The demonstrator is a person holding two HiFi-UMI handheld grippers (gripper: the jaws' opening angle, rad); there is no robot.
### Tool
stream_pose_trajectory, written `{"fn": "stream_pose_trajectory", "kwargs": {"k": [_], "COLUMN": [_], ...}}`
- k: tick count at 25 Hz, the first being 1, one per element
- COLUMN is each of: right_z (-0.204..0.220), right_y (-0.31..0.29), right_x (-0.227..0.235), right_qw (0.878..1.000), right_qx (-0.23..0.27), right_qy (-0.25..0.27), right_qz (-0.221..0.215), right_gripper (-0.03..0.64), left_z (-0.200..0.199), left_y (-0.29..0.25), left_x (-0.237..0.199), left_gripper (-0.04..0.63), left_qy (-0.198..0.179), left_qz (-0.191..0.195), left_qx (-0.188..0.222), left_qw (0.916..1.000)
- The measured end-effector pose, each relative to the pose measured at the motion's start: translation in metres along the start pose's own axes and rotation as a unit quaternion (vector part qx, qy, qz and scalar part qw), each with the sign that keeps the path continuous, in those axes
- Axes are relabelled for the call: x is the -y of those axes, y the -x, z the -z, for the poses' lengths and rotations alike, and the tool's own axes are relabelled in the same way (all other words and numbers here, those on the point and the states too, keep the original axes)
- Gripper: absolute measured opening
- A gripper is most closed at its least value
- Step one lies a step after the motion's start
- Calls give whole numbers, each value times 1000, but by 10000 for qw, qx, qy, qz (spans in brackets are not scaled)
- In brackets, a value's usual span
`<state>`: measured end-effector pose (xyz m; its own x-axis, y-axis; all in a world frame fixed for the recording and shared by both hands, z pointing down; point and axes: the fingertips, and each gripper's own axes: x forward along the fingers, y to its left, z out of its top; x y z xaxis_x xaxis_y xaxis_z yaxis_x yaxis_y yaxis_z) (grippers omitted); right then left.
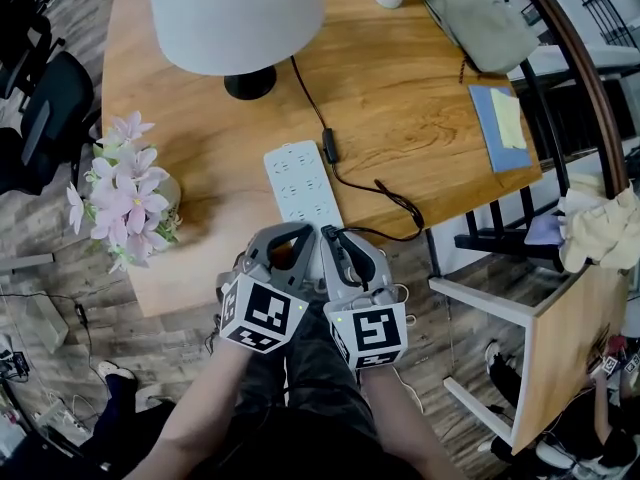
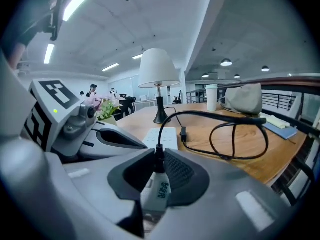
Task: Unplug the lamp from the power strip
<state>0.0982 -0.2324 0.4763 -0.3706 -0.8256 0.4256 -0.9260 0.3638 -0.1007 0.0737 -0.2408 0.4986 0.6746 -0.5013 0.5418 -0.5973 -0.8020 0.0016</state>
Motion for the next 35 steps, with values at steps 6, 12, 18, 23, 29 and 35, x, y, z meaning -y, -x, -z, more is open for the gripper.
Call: {"fn": "stream_pose_trajectory", "kwargs": {"k": [6, 12, 18, 23, 29, 35], "right_z": [-6, -6, -5, -8, -7, -15], "right_y": [-2, -2, -1, -2, -1, 2], "right_x": [-7, -8, -4, -11, -3, -12], "right_qw": [9991, 9981, 9993, 9947, 9995, 9972], "right_qx": [-82, -145, -137, -232, -115, -66], "right_qy": [335, 574, 253, 933, 164, 660], "right_qz": [254, 147, 240, 355, 262, 343], "right_gripper": [67, 67, 66, 66, 66, 66], "left_z": [0, 0, 0, -1, 0, -1], "left_y": [0, 0, 0, 1, 0, 0], "left_x": [-1, -1, 0, 0, 0, -1], "left_gripper": [-3, -3, -3, -3, -3, -3], "left_qy": [65, 19, 21, 33, 41, 55], "left_qz": [-4, 19, 25, 1, 8, -31], "left_qx": [-21, -27, 1, -5, -1, -1], "left_qw": [10000, 10000, 10000, 10000, 10000, 10000]}}
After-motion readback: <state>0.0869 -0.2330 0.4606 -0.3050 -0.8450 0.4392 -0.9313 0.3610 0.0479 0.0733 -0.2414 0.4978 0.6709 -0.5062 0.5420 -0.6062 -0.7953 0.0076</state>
